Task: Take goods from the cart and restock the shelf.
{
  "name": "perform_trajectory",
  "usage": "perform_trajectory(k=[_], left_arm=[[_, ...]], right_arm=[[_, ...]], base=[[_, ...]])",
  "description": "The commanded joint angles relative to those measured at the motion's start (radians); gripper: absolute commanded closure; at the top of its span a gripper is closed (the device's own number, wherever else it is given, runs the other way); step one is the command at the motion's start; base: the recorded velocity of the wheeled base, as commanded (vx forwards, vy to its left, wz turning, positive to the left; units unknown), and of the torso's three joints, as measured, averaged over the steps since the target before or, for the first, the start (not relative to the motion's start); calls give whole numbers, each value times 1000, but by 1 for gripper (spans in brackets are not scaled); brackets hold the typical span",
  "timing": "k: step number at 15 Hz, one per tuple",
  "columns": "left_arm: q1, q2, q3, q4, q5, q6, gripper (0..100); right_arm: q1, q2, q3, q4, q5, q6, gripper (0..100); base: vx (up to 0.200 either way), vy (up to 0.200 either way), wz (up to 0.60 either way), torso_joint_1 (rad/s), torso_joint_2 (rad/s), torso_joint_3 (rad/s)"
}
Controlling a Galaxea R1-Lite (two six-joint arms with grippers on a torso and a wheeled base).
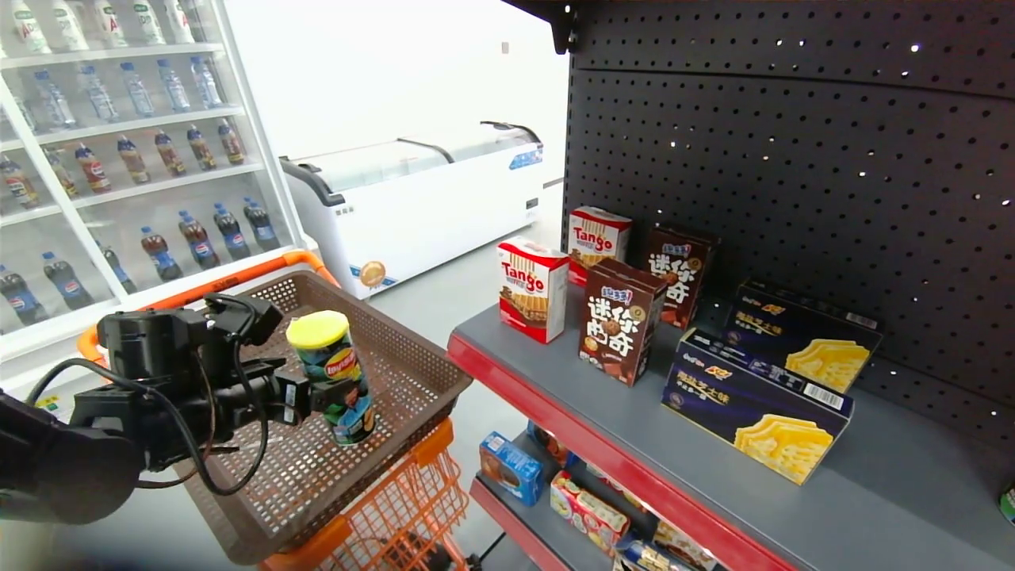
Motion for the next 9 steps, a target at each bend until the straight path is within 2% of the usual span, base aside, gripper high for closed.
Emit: perform_trajectory(k=[1, 4, 8, 9], left_arm=[[2, 108, -18, -59, 1, -1, 0], [-3, 187, -31, -147, 1, 3, 0], [-36, 233, -52, -165, 12, -10, 0], [-46, 248, -66, -184, 36, -4, 0]], right_arm=[[0, 1, 0, 1, 0, 0, 0], [0, 1, 0, -1, 0, 0, 0], [0, 1, 0, -1, 0, 0, 0], [0, 1, 0, -1, 0, 0, 0]], base=[[0, 0, 0, 0, 0, 0], [0, 0, 0, 0, 0, 0], [0, 0, 0, 0, 0, 0], [0, 0, 0, 0, 0, 0]])
